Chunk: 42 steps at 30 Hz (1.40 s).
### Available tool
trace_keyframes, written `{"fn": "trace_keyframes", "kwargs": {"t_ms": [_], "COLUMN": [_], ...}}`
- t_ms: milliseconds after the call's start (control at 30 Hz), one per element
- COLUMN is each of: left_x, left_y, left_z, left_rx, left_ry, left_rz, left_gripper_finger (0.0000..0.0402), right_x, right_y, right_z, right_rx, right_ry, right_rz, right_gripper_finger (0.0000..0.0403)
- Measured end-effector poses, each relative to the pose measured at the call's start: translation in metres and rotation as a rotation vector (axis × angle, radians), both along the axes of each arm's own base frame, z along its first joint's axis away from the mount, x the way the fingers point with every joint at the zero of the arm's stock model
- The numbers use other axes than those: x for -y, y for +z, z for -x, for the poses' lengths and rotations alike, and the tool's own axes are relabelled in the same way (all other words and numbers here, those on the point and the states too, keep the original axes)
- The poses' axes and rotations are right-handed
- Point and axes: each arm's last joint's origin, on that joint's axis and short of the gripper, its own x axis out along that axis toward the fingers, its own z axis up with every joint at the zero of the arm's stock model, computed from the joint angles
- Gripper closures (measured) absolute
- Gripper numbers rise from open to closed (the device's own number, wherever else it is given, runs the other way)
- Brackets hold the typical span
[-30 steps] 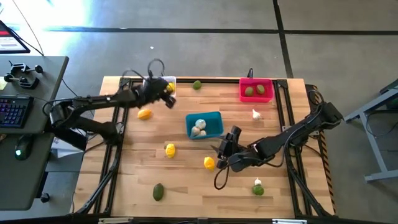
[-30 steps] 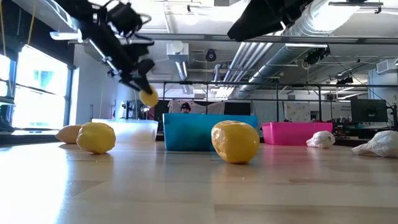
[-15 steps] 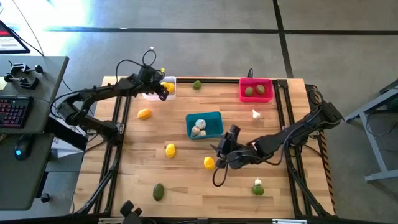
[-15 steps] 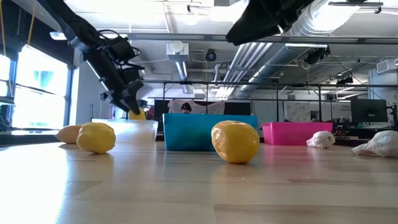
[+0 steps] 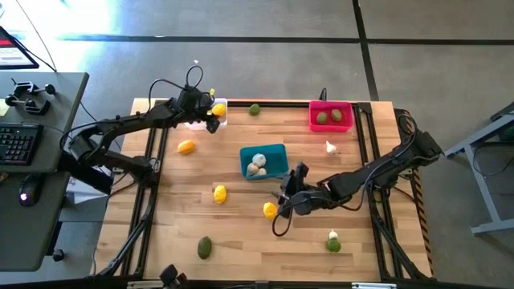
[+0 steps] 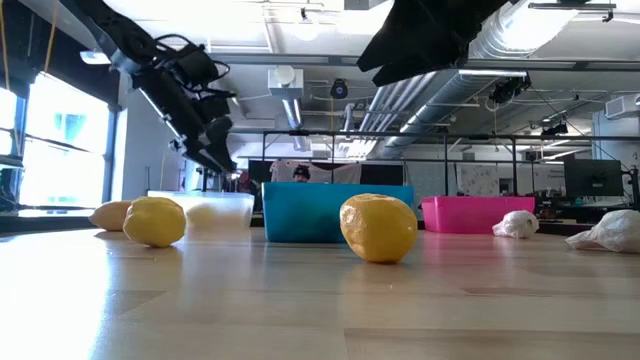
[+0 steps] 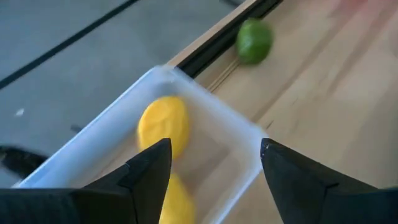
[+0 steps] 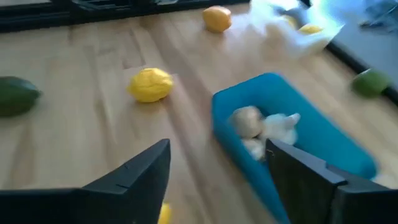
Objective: Sort produce into baskets
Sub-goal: Put the lemon into the transparent bin
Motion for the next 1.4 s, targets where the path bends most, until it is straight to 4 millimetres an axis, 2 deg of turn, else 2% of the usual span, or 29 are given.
{"fn": "trace_keyframes", "kwargs": {"t_ms": [100,200,400,567,800,1033,1200,1400], "left_x": [0.013,0.032,0.075,0.1,0.118,0.123,0.127,0.14], "left_y": [0.003,0.006,0.022,0.036,0.043,0.042,0.042,0.041], "left_z": [-0.003,-0.006,-0.011,-0.011,-0.013,-0.015,-0.016,-0.02], "left_rx": [0.094,0.225,0.393,0.449,0.46,0.443,0.44,0.462], "left_ry": [-0.064,-0.14,-0.3,-0.379,-0.413,-0.421,-0.444,-0.576], "left_rz": [-0.031,-0.038,-0.116,-0.152,-0.197,-0.21,-0.214,-0.169], "left_gripper_finger": [0.0168,0.0168,0.0167,0.0167,0.0167,0.0167,0.0167,0.0167], "right_x": [-0.009,-0.021,-0.041,-0.046,-0.055,-0.055,-0.054,-0.051], "right_y": [-0.008,-0.025,-0.059,-0.078,-0.107,-0.13,-0.133,-0.134], "right_z": [0.0,-0.002,-0.005,-0.009,-0.025,-0.026,-0.024,-0.022], "right_rx": [-0.014,-0.043,-0.098,-0.056,0.011,-0.002,-0.056,-0.129], "right_ry": [0.014,0.008,-0.034,-0.141,-0.137,-0.196,-0.181,-0.15], "right_rz": [-0.052,-0.118,-0.215,-0.258,-0.303,-0.274,-0.269,-0.249], "right_gripper_finger": [0.0124,0.011,0.0106,0.0106,0.0106,0.0108,0.0135,0.0221]}}
